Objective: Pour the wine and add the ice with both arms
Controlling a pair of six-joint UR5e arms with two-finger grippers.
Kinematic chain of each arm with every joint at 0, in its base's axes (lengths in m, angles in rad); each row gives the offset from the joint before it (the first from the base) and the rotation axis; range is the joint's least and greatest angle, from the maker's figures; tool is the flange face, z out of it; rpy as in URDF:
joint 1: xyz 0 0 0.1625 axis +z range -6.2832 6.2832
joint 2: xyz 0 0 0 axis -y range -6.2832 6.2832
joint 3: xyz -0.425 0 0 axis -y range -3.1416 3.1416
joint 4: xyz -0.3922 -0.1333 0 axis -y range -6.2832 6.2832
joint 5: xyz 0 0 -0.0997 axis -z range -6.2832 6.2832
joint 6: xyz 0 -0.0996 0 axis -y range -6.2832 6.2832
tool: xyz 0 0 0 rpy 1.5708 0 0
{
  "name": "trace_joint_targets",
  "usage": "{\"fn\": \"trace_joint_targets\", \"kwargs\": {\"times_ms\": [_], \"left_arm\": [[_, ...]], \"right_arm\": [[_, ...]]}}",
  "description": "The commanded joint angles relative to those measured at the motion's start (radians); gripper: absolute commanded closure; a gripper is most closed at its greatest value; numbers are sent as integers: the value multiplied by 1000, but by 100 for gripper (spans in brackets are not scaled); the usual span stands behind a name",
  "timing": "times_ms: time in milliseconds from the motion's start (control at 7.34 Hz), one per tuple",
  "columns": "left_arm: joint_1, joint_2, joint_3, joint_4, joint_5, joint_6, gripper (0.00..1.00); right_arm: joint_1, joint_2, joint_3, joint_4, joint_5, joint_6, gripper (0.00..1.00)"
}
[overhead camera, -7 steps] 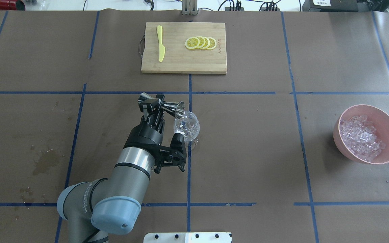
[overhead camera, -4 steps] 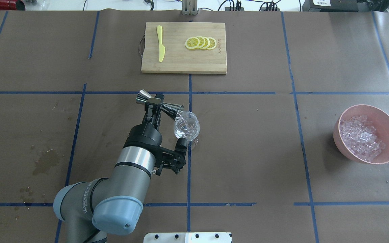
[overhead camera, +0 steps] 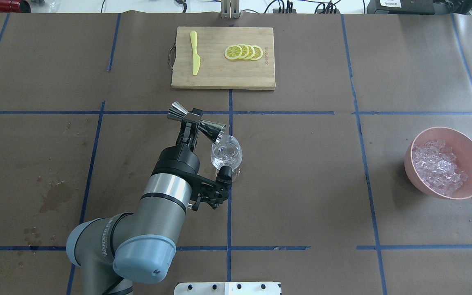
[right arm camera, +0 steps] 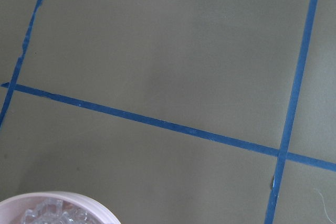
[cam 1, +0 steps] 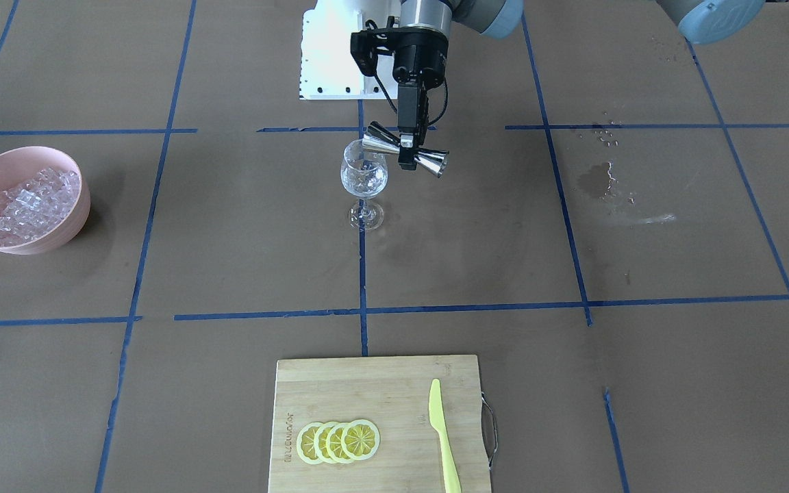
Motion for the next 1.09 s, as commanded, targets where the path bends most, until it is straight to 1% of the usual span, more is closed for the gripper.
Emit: {"fn": "trace_joint_targets", "kwargs": {"times_ms": [0, 136, 272, 409, 545, 681, 817, 953], "left_arm": [[-8, 13, -4, -65, 0, -240, 100], [-14, 30, -5, -140, -1, -283, 100], [-14, 105, 2, -294, -1, -451, 100], [-14, 190, 8, -505, -1, -591, 100], [-14, 307, 9, -652, -1, -645, 100], [-15, 414, 27, -830, -3, -761, 100], [-15, 503, 41, -1001, -7, -820, 100], [-15, 591, 56, -1163, -9, -822, 100]], "right_arm": [[0, 1, -2, 0, 0, 0, 0], [0, 1, 0, 0, 0, 0, 0], [0, 1, 0, 0, 0, 0, 0], [0, 1, 0, 2, 0, 0, 0], [0, 1, 3, 0, 0, 0, 0], [0, 1, 4, 2, 0, 0, 0], [0, 1, 6, 2, 0, 0, 0], [0, 1, 4, 2, 0, 0, 0]]}}
